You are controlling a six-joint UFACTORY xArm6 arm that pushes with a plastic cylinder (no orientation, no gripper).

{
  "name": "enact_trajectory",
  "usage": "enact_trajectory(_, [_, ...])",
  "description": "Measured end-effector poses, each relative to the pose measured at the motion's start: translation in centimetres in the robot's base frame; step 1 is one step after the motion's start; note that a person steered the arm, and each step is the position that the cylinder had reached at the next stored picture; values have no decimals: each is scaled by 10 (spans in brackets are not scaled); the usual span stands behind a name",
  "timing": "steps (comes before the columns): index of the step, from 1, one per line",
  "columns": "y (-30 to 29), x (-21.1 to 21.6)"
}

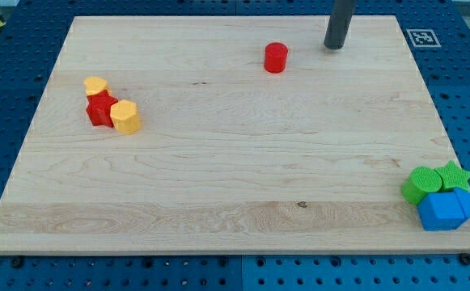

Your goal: Push the red circle left a bit

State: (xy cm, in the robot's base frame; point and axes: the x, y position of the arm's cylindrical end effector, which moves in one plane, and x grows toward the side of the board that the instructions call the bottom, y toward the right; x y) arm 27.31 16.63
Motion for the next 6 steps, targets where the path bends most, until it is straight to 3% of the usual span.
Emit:
enact_trajectory(1, [-2,17])
enact_trajectory(6, [-149,65])
